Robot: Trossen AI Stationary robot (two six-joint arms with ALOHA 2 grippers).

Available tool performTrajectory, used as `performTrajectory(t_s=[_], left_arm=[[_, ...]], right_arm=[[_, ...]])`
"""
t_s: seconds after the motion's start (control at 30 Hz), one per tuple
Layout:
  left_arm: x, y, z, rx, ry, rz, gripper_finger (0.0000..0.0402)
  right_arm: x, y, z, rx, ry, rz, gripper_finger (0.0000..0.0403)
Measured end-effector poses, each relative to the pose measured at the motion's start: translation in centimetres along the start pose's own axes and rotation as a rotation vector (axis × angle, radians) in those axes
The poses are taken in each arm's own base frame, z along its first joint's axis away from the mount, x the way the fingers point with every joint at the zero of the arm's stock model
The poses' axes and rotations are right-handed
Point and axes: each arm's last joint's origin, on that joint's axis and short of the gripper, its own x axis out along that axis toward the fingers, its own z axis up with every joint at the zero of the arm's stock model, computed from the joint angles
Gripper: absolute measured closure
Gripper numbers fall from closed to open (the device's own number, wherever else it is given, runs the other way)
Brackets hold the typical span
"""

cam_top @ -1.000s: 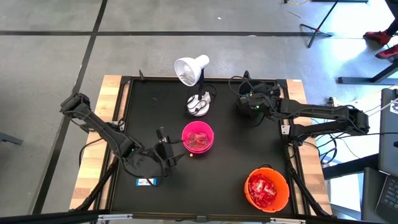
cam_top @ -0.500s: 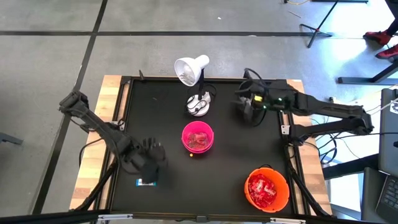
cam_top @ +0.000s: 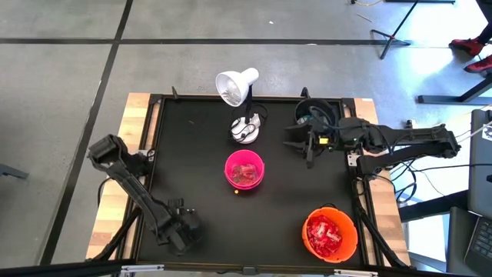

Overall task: Sort candy
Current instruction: Put the white chocolate bar into the black bucket

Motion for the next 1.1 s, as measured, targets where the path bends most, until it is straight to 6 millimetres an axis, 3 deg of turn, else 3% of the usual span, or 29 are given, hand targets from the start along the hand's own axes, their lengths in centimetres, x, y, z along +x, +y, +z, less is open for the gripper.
performTrajectory(t_s=[0.2,0.57,0.87,1.1], left_arm=[[1.0,0.3,-0.8,0.008,0.099,0.084,0.0190],[1.2,0.2,-0.7,0.034,0.082,0.078,0.0122],[4.3,1.2,-1.6,0.006,0.076,-0.023,0.0135],[4.5,1.7,-1.9,0.026,0.066,-0.015,0.0168]], right_arm=[[0.2,0.0,-0.1,-0.001,0.008,-0.003,0.0155],[0.6,0.0,-0.6,-0.007,0.044,-0.010,0.0155],[0.9,0.0,-0.9,0.014,0.074,-0.007,0.0155],[1.1,0.0,-1.2,0.009,0.101,-0.012,0.0155]])
